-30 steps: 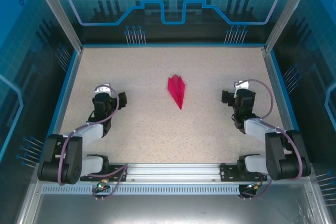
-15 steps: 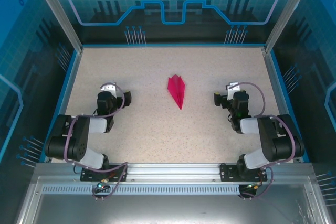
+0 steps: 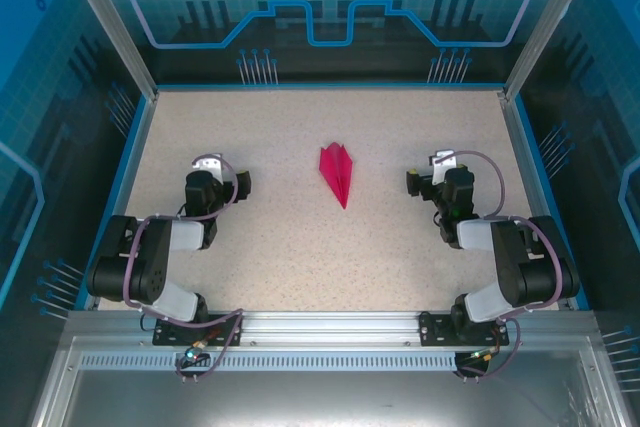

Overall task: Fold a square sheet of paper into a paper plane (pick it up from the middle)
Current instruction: Reset both arms

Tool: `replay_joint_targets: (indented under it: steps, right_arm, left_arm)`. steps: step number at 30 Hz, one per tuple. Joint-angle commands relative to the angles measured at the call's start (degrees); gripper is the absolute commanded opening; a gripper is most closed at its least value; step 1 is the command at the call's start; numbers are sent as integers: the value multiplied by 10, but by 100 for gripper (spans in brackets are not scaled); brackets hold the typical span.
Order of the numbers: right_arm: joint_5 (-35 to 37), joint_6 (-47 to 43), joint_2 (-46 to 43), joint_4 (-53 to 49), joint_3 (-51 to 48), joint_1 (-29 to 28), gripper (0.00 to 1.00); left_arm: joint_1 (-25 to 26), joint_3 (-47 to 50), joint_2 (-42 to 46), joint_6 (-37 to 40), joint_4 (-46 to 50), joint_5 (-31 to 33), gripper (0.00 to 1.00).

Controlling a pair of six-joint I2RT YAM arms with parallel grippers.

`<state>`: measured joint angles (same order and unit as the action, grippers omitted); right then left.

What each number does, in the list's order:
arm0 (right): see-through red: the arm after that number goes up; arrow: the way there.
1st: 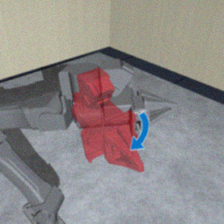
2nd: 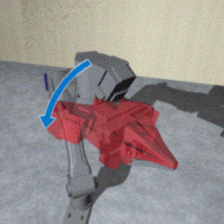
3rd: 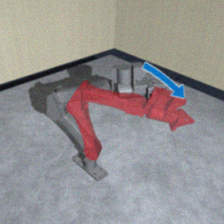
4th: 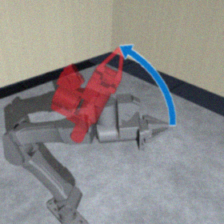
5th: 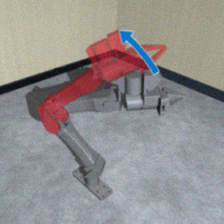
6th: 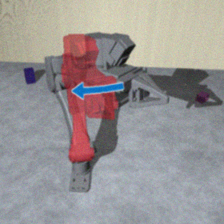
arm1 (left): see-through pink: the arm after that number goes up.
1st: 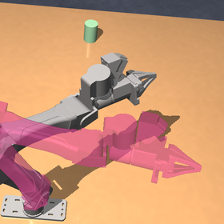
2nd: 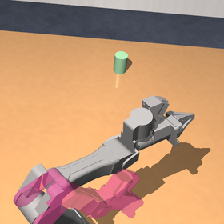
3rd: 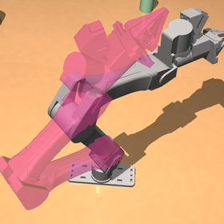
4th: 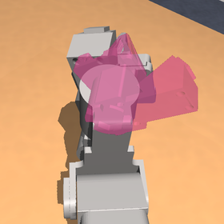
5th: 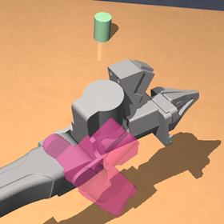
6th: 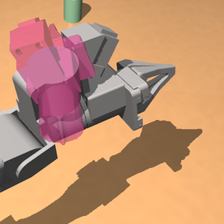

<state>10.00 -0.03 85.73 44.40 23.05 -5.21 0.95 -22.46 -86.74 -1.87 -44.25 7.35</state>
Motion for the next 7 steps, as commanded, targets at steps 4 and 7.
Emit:
replay_joint_targets:
  steps: [4, 7]
  right_arm:
    - [-4, 5, 3, 2, 9, 5, 99]
    - [-54, -10, 2, 0, 9, 10, 99]
  left_arm:
    - [-2, -15, -2, 14, -5, -19, 99]
    - [-2, -15, -2, 16, -7, -22, 99]
